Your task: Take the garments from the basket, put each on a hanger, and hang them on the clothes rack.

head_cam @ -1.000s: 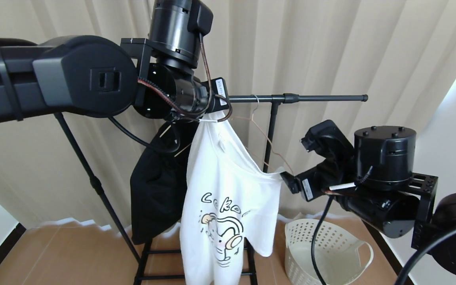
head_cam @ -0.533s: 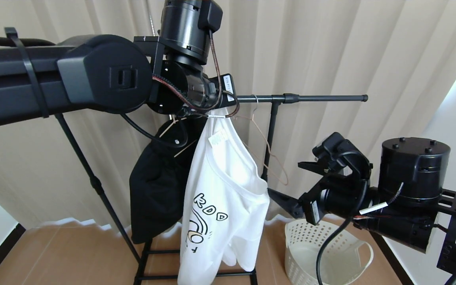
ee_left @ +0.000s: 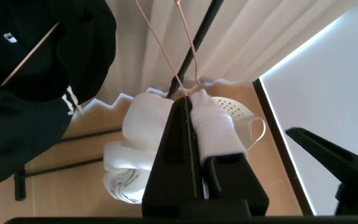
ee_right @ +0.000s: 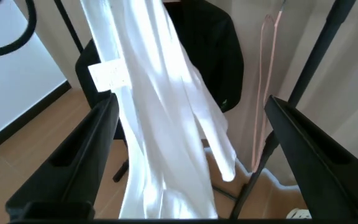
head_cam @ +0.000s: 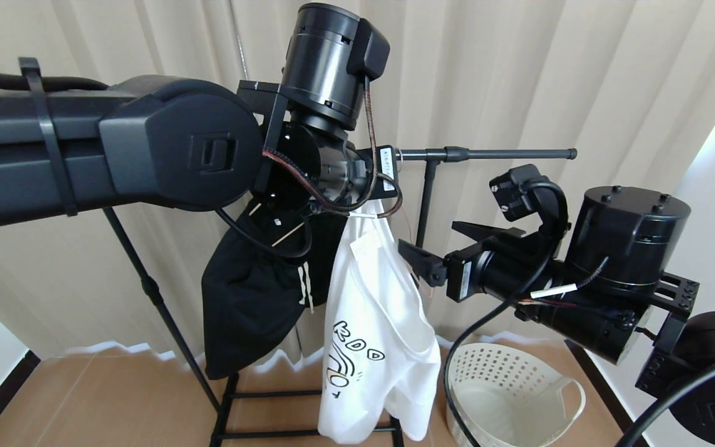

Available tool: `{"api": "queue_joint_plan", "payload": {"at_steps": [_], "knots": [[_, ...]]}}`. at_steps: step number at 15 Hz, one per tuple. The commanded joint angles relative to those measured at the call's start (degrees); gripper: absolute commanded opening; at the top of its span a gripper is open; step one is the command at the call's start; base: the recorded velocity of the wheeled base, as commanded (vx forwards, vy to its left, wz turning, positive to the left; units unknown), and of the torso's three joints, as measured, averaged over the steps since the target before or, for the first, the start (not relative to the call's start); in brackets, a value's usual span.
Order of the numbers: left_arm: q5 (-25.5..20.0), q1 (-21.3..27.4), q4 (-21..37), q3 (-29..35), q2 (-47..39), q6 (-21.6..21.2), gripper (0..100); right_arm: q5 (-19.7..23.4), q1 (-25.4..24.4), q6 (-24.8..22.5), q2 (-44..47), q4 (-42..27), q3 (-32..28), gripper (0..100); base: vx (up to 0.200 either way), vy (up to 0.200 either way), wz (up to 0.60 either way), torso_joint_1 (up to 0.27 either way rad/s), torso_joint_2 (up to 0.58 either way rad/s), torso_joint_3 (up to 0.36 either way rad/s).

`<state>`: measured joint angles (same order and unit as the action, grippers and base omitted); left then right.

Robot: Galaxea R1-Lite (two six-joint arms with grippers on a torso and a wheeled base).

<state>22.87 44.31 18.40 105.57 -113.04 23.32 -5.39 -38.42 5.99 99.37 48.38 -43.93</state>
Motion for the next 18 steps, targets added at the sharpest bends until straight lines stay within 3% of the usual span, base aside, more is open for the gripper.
{"api": "queue_joint_plan", "payload": {"at_steps": [1,10,18], "knots": [[0.07,1.13,0.06,-0.63,0.72,0.06,0,-0.76,-0.16,-0.01,2.32,0.04,-0.8,100,0.0,0.0,0.0,0.0,0.0,0.0],[0.07,2.36,0.15,-0.98,1.69,0.15,0,-1.38,-1.48,-0.62,2.59,-0.13,1.13,100,0.0,0.0,0.0,0.0,0.0,0.0],[-0.02,2.36,0.06,-4.41,4.06,0.06,0,-1.38,1.6,-6.95,4.96,-0.04,3.59,100,0.0,0.0,0.0,0.0,0.0,0.0]]}}
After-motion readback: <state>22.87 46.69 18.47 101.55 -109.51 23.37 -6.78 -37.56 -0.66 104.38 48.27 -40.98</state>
